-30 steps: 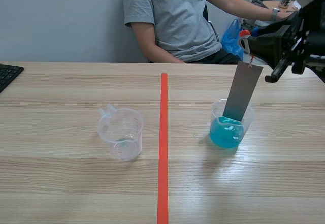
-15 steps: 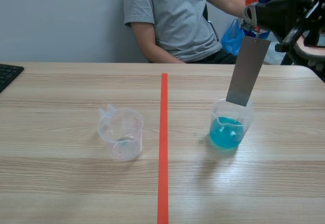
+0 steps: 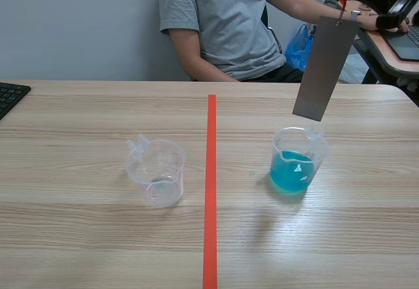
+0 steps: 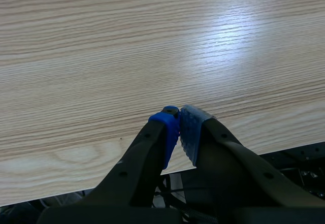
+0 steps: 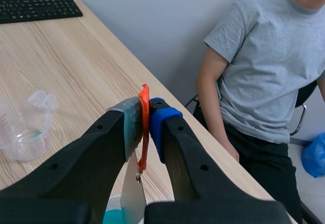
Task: Do the redox reaction experiment.
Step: 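Raise the plate and point at it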
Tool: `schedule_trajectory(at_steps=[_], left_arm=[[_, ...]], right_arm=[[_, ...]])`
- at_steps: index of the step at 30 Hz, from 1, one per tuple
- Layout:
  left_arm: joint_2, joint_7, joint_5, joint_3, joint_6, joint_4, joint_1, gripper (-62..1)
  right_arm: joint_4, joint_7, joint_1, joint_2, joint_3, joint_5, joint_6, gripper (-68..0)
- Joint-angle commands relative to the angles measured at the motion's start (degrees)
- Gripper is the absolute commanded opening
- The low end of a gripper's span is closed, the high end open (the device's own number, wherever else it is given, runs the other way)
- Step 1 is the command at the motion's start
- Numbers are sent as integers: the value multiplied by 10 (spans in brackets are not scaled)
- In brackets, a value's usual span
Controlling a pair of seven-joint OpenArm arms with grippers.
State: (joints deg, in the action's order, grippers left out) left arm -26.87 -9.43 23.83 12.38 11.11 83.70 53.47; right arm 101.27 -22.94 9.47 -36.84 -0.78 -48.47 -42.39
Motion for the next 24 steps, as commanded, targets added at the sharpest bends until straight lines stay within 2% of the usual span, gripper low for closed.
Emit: schedule_trajectory(at_steps=[1, 8, 12, 18, 24], left_arm=[[-3, -5, 3, -2, 1, 3, 0, -563], [-3, -6, 3, -1, 1, 3, 0, -563], [-20, -7, 3, -1, 1, 3, 0, -563], [-91, -49, 6, -1, 2, 4, 0, -562], [-179, -108, 10, -1, 54, 4, -4, -562]], right_arm=[[12, -3, 8, -9, -13, -16, -3, -664], [35, -34, 8, -9, -36, -54, -3, -664], [38, -40, 8, -9, -38, -62, -3, -664], [38, -42, 8, -9, -38, -62, -3, -664], [38, -42, 8, -9, -38, -62, -3, -664]])
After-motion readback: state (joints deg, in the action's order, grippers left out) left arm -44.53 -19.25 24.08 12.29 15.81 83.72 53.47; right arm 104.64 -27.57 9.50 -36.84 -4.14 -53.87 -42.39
